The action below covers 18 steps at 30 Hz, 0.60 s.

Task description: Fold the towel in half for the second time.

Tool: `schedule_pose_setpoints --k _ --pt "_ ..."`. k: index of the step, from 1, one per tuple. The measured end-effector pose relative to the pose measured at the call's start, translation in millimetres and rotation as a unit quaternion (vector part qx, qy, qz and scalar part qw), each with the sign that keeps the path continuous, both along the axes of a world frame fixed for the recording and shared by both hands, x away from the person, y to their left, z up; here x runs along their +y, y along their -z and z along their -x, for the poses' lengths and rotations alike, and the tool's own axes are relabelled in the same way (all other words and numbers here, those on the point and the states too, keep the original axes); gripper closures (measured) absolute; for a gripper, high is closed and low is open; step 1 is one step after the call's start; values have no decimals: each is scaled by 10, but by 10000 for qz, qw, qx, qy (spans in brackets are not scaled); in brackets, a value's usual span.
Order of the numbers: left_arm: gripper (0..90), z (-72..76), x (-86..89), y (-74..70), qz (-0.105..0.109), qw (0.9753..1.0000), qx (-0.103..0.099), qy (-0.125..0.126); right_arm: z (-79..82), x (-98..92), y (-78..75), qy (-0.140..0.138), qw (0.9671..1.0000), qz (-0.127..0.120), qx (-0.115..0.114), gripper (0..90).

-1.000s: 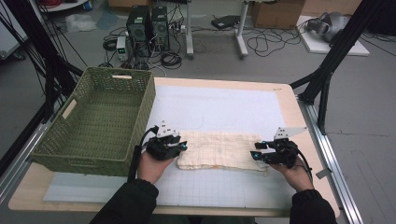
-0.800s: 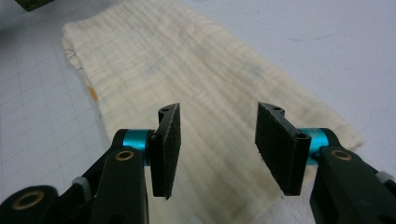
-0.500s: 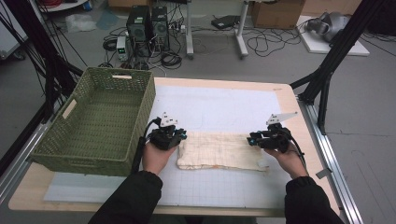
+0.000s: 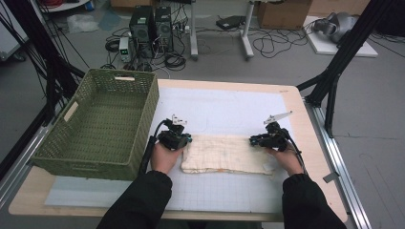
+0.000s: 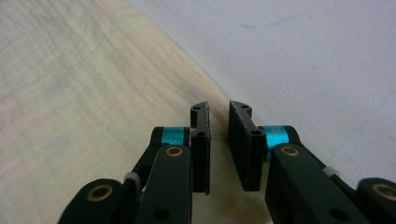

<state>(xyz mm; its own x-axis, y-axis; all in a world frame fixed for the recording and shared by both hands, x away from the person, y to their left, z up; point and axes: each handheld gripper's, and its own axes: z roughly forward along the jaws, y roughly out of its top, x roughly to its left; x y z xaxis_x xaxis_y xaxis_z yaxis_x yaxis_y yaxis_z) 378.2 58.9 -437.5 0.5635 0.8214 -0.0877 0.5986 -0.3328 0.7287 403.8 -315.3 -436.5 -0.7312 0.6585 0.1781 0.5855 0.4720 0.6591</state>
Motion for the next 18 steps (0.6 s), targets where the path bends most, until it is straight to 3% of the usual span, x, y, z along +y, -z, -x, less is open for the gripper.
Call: schedule_pose_setpoints --k 3,11,14,16,17,18 --pt "815 3 -14 10 -118 9999 -72 11 5 -54 -1 66 9999 117 -98 758" --pt "807 27 -49 15 -316 9992 -219 103 102 -284 17 342 9993 22 -148 737" --pt "688 44 -46 -23 -210 9992 -329 64 108 -267 -27 245 9996 -30 -161 694" --pt "657 48 -6 -82 82 9989 -451 -41 113 -301 -92 212 9990 -257 -302 682" --pt "648 44 11 -110 181 9985 -512 -77 98 -319 -129 240 9989 -308 -242 659" --pt "645 27 16 -134 116 9986 -516 -72 77 -332 -167 252 9990 -298 -209 646"
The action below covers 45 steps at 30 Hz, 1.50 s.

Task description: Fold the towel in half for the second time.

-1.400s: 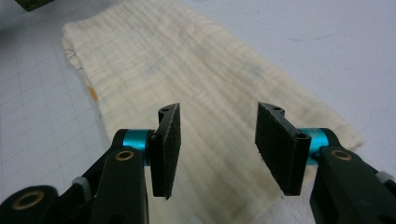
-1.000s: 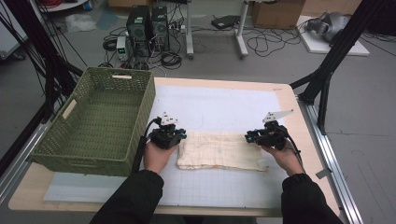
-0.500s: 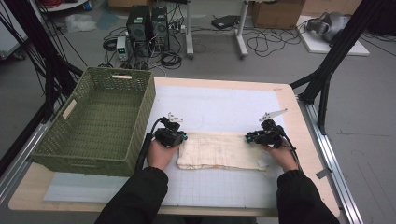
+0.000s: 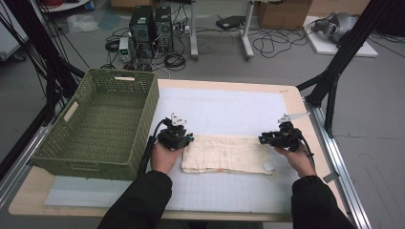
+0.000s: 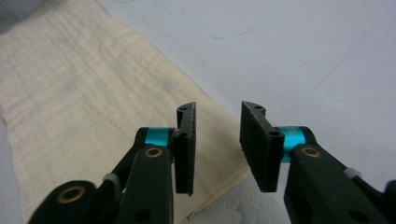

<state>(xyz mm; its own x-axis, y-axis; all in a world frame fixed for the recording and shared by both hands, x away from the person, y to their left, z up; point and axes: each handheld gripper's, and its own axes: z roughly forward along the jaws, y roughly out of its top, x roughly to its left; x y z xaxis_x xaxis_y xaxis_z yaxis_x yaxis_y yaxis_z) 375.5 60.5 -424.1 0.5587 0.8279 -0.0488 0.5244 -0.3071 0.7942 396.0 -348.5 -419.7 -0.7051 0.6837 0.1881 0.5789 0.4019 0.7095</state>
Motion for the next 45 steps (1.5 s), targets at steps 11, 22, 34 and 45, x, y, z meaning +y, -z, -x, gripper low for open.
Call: schedule_pose_setpoints --k 11,22,34,45 --pt "520 -139 37 148 26 9979 626 -156 -126 -40 94 168 9992 113 332 581" --pt "857 -91 17 121 -90 9987 472 148 -115 19 145 -162 9976 321 587 839" --pt "862 176 98 -107 170 9994 -188 230 183 -100 -151 -358 9992 -132 -81 845" --pt "859 570 159 -63 60 9972 -217 709 591 -135 -112 -658 9970 -301 -270 845"
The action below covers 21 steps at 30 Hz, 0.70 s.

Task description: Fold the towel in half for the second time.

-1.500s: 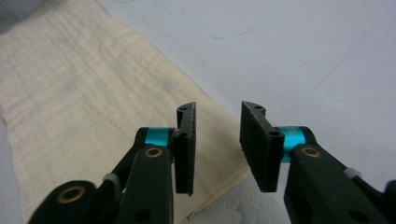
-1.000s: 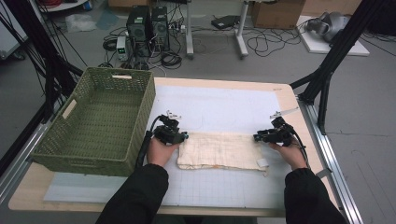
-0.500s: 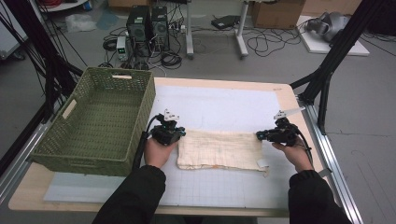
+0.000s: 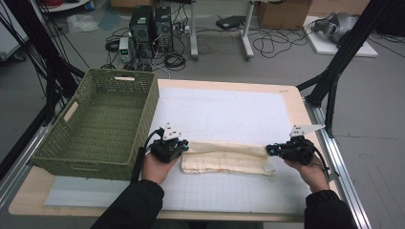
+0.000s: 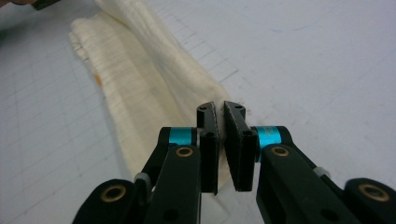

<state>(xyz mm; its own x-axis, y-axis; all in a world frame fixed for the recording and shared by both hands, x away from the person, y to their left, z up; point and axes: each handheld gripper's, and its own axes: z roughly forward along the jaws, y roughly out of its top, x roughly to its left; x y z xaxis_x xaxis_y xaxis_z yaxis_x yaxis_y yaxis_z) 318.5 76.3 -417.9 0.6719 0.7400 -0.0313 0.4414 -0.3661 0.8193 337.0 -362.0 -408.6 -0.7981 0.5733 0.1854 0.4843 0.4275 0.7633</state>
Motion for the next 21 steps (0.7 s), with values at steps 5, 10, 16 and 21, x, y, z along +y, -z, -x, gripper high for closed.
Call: schedule_pose_setpoints --k 5,10,16,21 --pt "854 175 31 68 -38 9998 95 196 152 -15 62 -131 9999 27 20 842" --pt "843 273 38 132 -43 9986 338 397 260 7 198 -228 9995 164 152 835" --pt "651 329 78 134 143 9969 561 540 326 -24 224 -204 9995 83 232 687" --pt "566 374 73 -19 259 9969 450 598 358 -55 39 -152 9998 -87 22 593"
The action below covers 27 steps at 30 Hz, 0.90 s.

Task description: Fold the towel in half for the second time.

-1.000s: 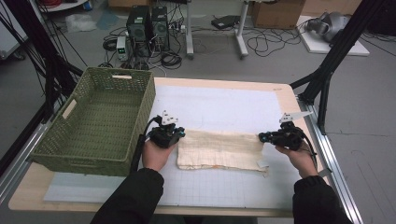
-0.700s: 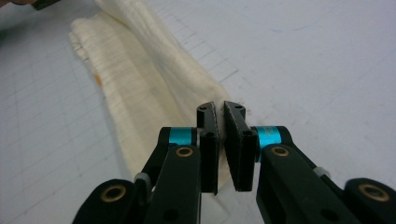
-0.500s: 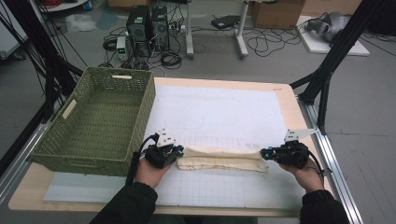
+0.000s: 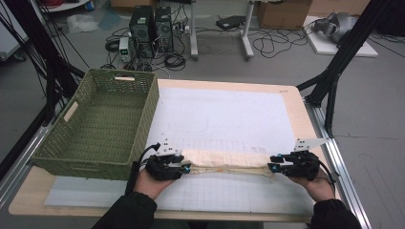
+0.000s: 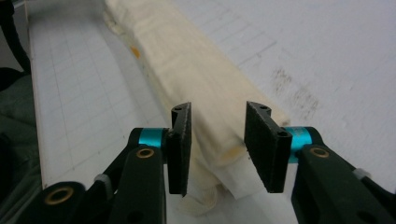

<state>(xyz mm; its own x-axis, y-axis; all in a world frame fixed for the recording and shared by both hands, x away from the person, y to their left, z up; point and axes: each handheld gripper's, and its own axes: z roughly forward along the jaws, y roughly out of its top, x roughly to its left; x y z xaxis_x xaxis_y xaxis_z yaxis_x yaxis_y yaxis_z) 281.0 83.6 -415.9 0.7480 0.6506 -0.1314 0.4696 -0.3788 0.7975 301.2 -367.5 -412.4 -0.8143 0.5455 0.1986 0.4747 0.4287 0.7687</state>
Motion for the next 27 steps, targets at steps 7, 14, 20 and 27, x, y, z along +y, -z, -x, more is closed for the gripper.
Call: schedule_pose_setpoints --k 7,14,20,27 --pt "687 -69 -102 -59 -23 10000 -81 32 -56 191 -128 -3 9998 -81 -194 719" --pt "821 -151 -178 -38 16 9999 -138 -88 -191 535 76 -327 9994 92 46 801" --pt "812 -132 -122 -147 17 9997 -230 -91 -182 594 185 -410 9985 327 181 810" --pt "801 -115 -59 -257 57 9993 -331 -149 -135 563 272 -390 9980 451 201 816"
